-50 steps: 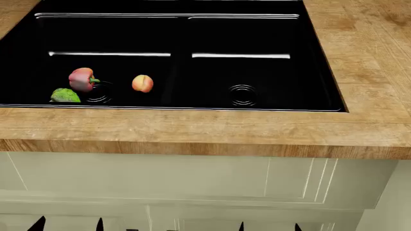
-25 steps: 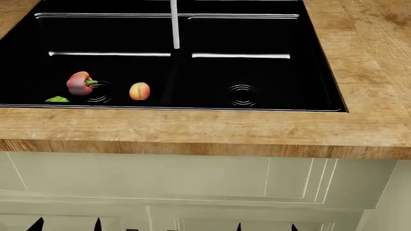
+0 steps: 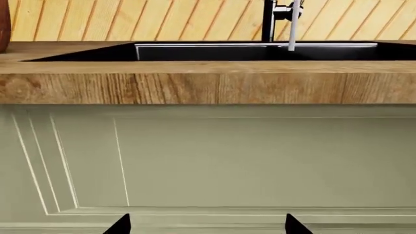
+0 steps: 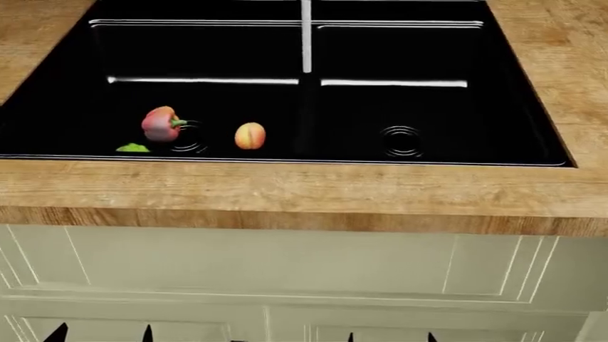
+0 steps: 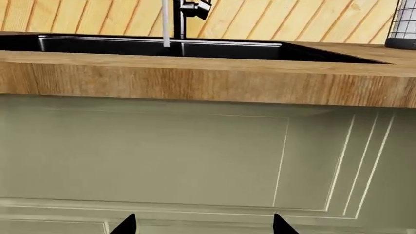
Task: Pick the broccolis and apricots from the sink and place them in one bowl. Place the bell pepper in the other bowl. Then turn off the sink faucet.
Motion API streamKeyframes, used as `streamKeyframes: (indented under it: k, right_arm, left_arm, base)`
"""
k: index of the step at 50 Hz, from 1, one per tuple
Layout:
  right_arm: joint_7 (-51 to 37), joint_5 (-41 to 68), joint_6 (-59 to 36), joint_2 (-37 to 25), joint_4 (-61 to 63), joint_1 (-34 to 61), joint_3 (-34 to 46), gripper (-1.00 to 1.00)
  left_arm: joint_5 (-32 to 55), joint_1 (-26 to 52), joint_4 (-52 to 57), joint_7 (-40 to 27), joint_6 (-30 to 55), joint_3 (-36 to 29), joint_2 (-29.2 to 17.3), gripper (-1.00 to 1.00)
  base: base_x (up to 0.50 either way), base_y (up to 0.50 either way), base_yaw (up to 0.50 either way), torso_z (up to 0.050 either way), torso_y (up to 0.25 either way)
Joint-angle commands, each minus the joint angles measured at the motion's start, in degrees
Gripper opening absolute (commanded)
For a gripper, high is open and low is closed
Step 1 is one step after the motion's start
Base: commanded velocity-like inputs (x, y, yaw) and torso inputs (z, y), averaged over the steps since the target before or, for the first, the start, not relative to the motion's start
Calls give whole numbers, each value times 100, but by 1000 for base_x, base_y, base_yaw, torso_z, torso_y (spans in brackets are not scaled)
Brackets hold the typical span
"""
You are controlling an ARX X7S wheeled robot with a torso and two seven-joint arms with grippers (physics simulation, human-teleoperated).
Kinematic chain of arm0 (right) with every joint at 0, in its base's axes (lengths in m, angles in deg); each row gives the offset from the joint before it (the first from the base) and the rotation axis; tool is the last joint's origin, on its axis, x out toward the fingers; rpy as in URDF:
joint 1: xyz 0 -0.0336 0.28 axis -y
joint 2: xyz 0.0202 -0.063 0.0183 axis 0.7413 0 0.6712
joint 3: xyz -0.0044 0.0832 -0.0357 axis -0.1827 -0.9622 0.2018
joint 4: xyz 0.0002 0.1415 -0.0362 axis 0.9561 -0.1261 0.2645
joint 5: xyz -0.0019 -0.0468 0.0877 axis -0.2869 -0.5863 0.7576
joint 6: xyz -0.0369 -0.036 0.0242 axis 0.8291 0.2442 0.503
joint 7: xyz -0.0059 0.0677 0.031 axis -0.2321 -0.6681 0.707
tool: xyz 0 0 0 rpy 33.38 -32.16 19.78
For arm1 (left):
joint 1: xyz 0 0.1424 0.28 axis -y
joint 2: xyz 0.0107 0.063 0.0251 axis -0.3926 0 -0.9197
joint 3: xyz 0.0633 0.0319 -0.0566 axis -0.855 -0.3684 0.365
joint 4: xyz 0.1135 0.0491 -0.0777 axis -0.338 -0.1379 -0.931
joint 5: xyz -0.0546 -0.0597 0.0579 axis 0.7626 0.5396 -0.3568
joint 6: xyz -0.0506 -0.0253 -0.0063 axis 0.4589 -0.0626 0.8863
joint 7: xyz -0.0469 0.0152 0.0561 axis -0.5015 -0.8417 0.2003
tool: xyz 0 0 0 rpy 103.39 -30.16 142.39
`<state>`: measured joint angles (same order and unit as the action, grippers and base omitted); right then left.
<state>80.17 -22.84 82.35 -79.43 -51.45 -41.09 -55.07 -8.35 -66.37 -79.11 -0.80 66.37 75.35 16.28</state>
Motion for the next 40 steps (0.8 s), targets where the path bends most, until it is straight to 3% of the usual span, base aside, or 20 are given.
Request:
streamKeyframes:
  k: [1, 25, 40]
  right_arm:
    - [-43, 4, -7, -54, 3, 8, 85, 100]
    - [-193, 104, 34, -168, -16, 30, 233, 100]
    - [-263, 251, 106, -217, -23, 27, 245, 100]
  left_arm:
    - [77, 2, -20, 10, -44, -79, -48, 100]
    - [166, 0, -25, -115, -96, -233, -193, 100]
    - [194, -12, 12, -181, -81, -327, -263, 100]
  base:
    - [78, 371, 0, 0, 0]
    - [192, 400, 0, 0, 0]
    - [0, 47, 0, 0, 0]
